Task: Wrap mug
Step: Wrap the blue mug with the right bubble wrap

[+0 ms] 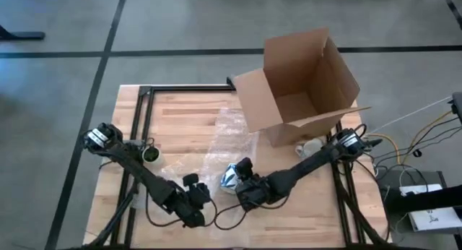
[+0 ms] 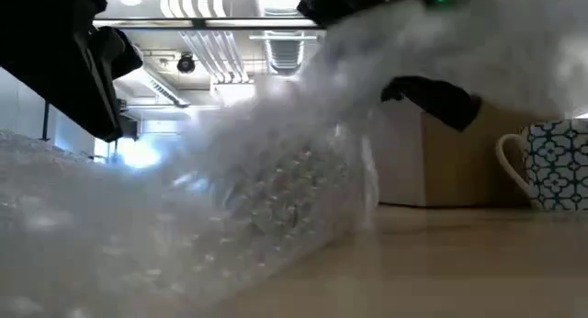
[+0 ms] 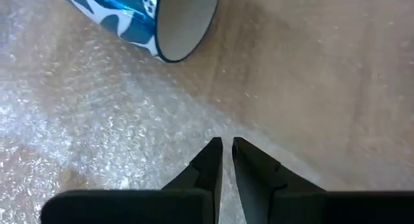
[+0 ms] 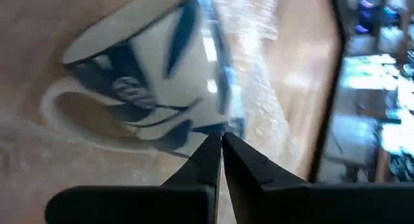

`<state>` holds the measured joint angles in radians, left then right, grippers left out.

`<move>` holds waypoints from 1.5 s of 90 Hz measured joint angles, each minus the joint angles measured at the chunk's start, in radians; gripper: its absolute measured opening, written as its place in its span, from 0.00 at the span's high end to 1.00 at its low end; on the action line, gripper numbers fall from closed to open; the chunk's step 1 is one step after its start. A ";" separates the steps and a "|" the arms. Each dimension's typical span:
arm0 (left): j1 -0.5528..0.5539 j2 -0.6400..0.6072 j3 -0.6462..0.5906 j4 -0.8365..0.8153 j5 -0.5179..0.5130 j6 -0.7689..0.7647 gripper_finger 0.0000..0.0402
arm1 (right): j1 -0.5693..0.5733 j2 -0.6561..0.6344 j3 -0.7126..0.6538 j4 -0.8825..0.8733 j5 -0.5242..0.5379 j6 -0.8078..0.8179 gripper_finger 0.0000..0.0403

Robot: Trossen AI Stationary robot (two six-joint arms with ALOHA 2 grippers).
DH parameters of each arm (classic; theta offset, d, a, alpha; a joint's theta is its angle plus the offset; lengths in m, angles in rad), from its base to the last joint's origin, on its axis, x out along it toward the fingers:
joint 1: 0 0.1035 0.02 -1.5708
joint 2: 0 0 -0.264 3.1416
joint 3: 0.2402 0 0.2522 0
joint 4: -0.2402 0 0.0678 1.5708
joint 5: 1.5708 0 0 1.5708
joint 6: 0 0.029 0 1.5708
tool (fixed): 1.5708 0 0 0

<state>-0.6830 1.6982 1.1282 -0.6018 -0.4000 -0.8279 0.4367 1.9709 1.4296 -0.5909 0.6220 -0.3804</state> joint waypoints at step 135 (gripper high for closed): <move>0.216 -0.042 -0.014 0.048 -0.119 0.325 0.95 | 0.099 -0.106 -0.212 0.001 -0.019 -0.010 0.53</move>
<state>-0.4673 1.6560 1.1147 -0.5537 -0.5190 -0.5025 0.5362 1.8645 1.2181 -0.5903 0.6026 -0.3900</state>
